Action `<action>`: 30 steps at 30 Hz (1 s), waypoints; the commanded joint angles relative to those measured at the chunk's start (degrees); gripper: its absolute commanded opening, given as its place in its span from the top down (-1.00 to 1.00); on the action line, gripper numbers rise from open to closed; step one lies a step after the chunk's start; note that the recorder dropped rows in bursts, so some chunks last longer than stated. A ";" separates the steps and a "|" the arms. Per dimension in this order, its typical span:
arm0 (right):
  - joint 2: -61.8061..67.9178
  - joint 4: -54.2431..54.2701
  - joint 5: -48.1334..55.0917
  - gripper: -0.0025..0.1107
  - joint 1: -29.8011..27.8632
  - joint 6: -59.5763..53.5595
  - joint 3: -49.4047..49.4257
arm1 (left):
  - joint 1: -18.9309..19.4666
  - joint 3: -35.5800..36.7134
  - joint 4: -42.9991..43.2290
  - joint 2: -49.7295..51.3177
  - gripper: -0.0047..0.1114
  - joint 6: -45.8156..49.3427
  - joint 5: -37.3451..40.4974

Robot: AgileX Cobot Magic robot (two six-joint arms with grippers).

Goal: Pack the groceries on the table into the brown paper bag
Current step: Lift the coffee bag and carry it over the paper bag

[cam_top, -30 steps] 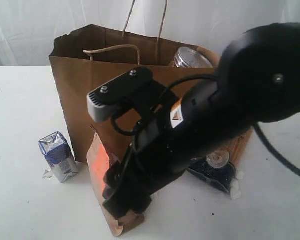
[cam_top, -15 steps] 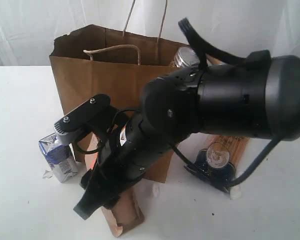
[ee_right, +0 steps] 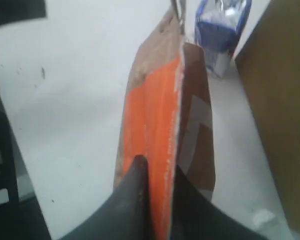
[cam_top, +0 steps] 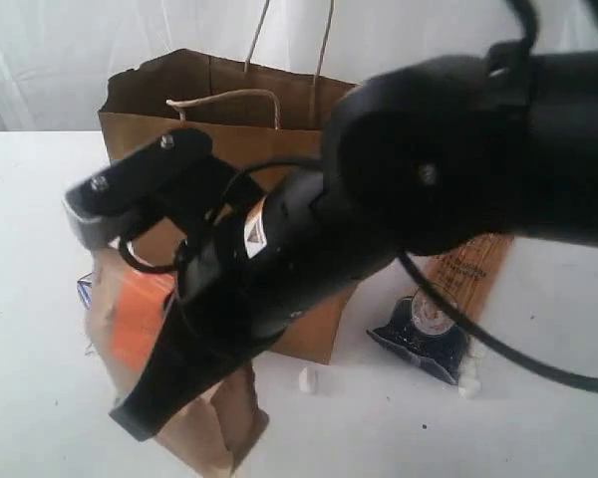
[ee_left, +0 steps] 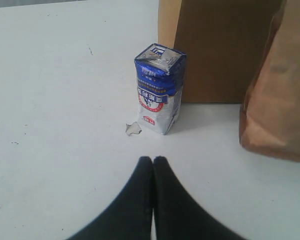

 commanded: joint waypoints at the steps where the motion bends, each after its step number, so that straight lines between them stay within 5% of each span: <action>1: -5.29 -0.56 -1.78 0.96 2.26 -0.78 -3.97 | -0.14 0.22 0.16 -0.27 0.90 -0.54 0.27; 15: -5.53 -21.95 -13.42 0.96 4.26 -1.29 -25.81 | -0.14 0.22 0.16 -0.27 0.90 -0.54 0.27; 30: 1.66 -35.27 -13.66 0.96 -8.29 8.61 -27.82 | -0.14 0.22 0.16 -0.27 0.90 -0.54 0.27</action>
